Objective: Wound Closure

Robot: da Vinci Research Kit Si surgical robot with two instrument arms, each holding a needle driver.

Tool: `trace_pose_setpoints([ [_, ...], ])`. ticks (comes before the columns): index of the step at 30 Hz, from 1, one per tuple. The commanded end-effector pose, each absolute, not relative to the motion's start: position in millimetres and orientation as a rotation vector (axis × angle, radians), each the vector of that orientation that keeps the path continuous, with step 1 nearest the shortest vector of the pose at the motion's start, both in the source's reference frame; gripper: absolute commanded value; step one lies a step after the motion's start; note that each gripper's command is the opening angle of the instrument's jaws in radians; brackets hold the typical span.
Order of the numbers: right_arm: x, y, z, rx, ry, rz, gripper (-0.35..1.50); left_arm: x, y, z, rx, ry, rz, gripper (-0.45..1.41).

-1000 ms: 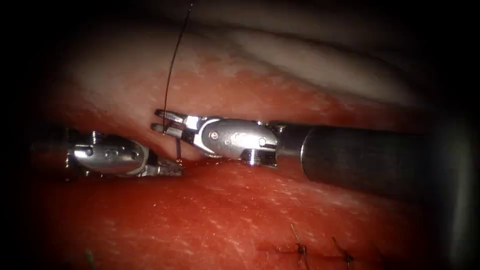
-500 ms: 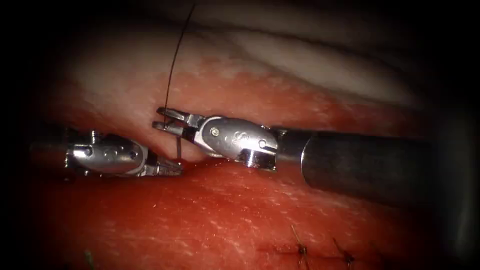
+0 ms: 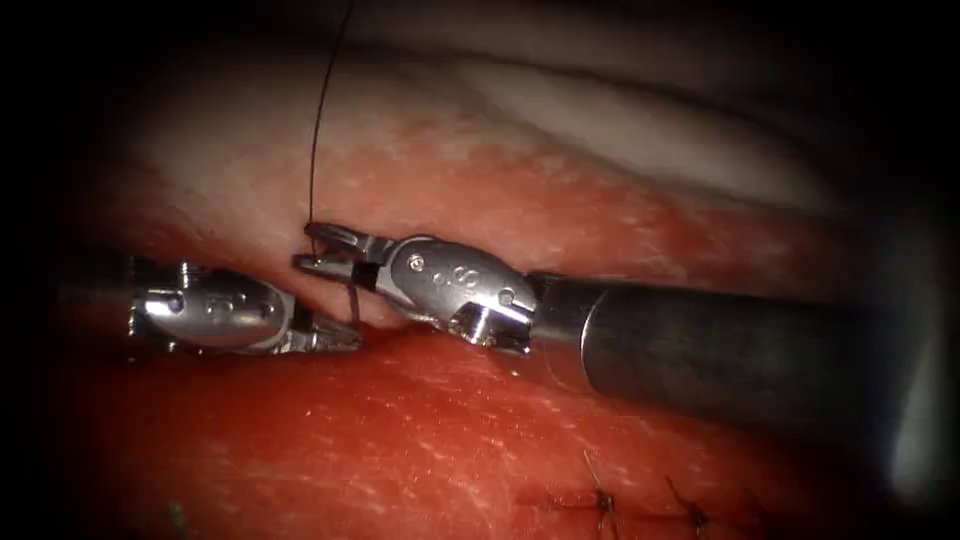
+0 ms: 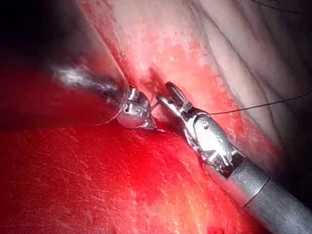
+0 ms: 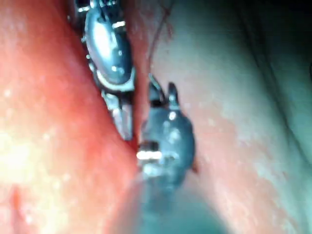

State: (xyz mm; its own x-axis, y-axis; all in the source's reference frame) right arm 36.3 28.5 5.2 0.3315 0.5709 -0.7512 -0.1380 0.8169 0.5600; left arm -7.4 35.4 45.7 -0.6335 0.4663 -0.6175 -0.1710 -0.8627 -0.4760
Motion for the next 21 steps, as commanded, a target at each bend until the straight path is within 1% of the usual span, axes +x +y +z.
trace_pose_setpoints([
  [1,37.3,28.5,5.4,0.460,1.138,0.490,-0.35,-7.9,34.8,46.2,-1.097,-0.541,2.495,-0.30],
  [6,37.3,28.4,5.3,0.504,1.114,0.531,-0.35,-7.9,34.7,46.2,-1.097,-0.541,2.495,-0.30],
  [11,37.1,29.9,5.2,0.451,1.149,0.578,-0.35,-7.9,34.7,46.2,-1.097,-0.541,2.495,-0.30],
  [17,36.7,33.5,3.8,0.086,1.243,0.391,-0.35,-7.9,34.7,46.2,-1.097,-0.541,2.495,-0.31],
  [21,36.5,34.8,2.8,-0.047,1.277,0.309,-0.35,-8.0,34.7,46.3,-1.096,-0.539,2.495,-0.31],
])
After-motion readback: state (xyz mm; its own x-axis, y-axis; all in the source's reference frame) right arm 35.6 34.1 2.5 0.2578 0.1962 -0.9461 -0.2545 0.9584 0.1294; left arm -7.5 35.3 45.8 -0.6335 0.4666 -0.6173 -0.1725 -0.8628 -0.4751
